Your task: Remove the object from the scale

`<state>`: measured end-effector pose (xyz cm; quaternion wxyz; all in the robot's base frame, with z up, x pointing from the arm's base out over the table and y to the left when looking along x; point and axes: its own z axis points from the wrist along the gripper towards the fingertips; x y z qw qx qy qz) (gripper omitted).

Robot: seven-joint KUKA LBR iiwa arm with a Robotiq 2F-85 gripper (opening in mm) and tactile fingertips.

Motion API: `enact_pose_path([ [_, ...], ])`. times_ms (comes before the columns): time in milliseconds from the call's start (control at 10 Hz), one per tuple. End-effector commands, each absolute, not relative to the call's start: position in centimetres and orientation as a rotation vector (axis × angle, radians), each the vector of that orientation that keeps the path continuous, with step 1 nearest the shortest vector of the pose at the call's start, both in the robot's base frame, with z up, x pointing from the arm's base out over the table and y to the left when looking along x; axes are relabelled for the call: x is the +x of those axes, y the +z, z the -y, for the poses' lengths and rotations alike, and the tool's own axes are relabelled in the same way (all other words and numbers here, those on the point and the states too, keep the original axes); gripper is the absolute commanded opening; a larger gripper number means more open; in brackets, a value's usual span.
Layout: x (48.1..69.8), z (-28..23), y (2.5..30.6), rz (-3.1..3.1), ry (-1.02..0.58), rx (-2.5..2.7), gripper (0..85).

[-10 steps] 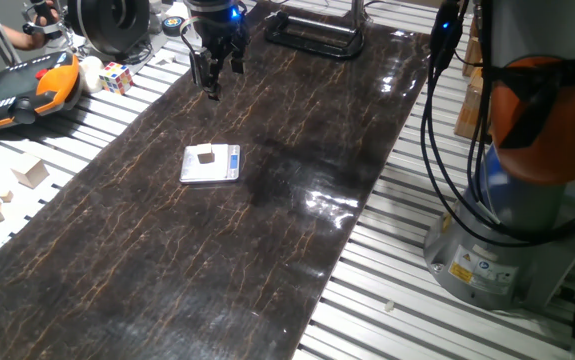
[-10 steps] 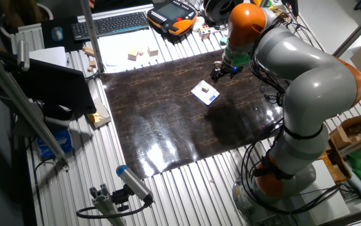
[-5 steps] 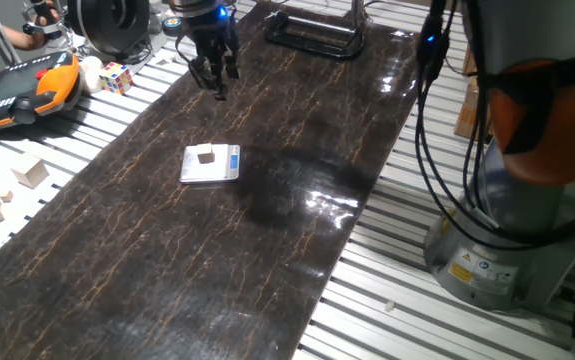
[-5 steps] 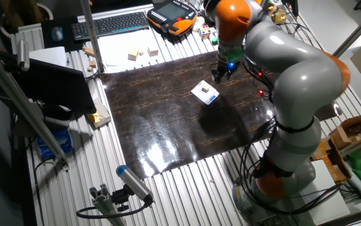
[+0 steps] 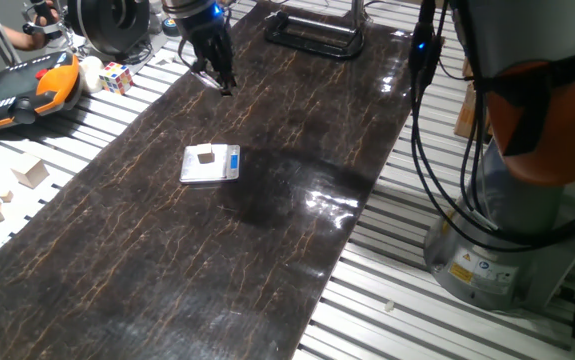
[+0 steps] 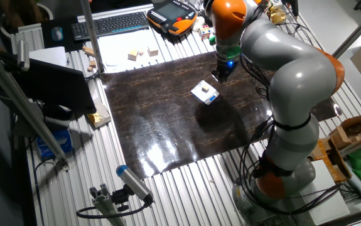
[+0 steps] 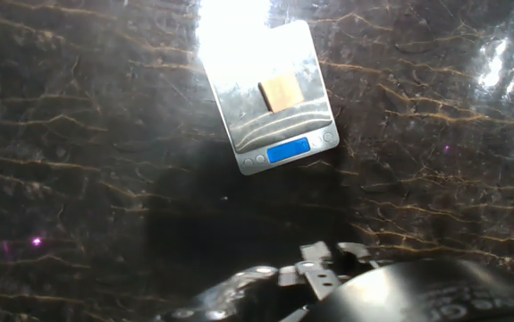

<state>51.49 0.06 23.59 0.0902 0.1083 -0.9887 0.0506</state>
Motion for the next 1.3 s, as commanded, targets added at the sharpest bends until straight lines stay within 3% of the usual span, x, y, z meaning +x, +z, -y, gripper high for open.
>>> enact_pose_path([
  [0, 51.50, -0.06, 23.60, 2.940, 0.148, 0.323, 1.0],
  [300, 51.49, -0.07, 23.59, 2.961, 0.151, 0.272, 0.7],
  [800, 51.49, -0.07, 23.59, 3.033, -0.001, 0.208, 0.7],
  [1200, 51.49, -0.07, 23.59, 3.021, 0.040, 0.204, 0.7],
])
